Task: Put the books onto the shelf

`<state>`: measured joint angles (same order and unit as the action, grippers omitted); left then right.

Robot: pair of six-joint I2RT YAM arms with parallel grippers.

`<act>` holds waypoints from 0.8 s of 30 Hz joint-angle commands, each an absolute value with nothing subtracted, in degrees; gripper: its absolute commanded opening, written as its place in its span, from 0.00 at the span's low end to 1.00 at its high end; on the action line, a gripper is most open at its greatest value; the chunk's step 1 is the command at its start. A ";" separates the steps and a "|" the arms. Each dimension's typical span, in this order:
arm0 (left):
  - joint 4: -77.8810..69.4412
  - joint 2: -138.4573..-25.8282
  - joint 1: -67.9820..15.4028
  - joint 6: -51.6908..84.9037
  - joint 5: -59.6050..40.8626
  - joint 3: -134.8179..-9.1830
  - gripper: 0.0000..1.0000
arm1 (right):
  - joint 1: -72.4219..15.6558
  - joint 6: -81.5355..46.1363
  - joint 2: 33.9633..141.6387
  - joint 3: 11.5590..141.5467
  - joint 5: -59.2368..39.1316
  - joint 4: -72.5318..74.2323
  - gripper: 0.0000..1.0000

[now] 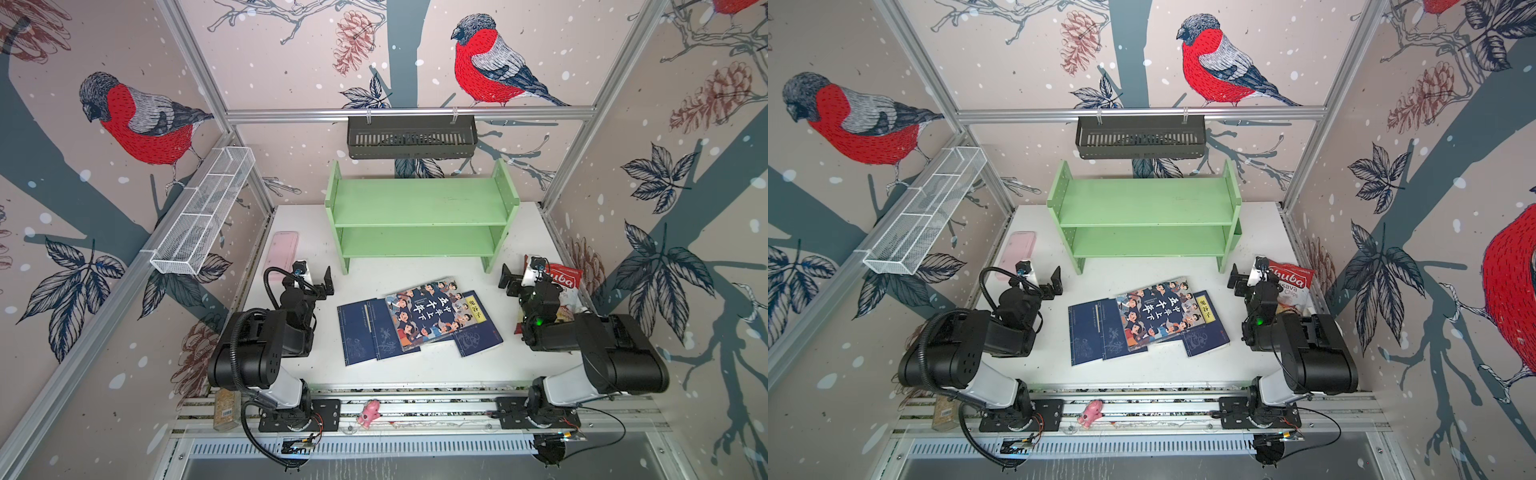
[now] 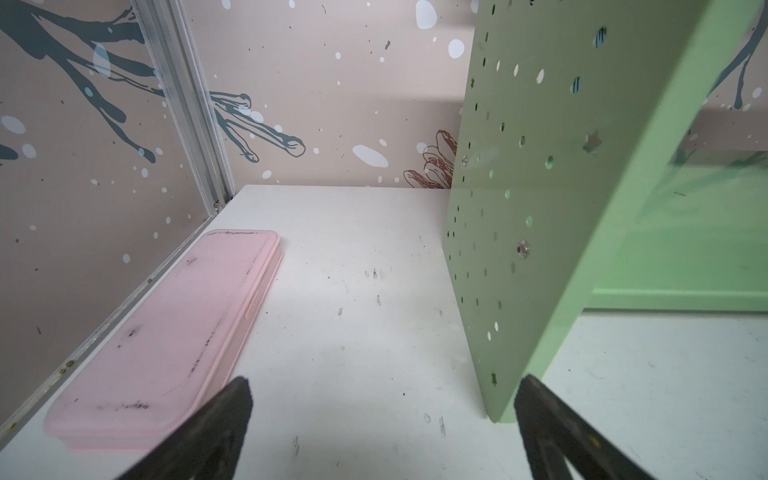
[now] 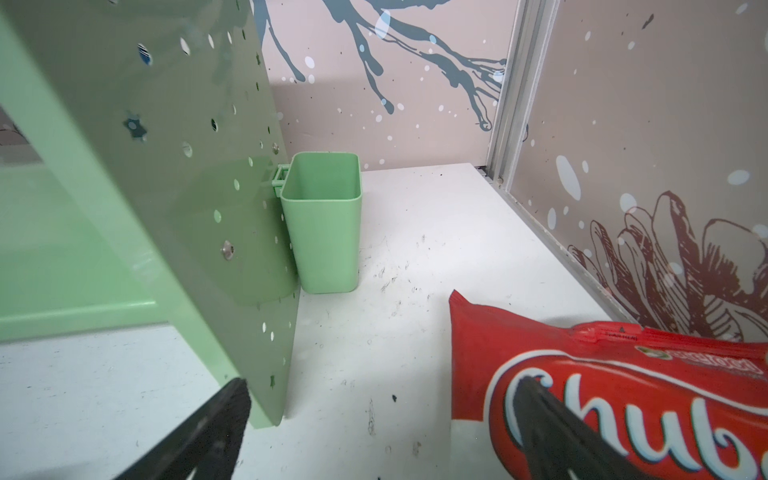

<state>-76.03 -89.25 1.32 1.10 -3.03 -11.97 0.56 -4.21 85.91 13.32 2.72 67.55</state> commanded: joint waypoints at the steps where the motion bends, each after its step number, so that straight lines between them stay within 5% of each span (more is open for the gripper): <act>1: -77.00 -89.16 1.32 0.59 -2.87 -12.22 0.99 | 0.62 -4.02 85.72 13.36 2.19 68.47 1.00; 24: -80.53 -88.19 1.14 -0.16 -3.91 -9.80 0.98 | 1.49 -7.48 78.41 15.41 8.37 58.90 1.00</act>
<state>-76.31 -88.77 1.21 1.02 -3.03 -10.90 1.48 -6.28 80.03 14.66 6.48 62.28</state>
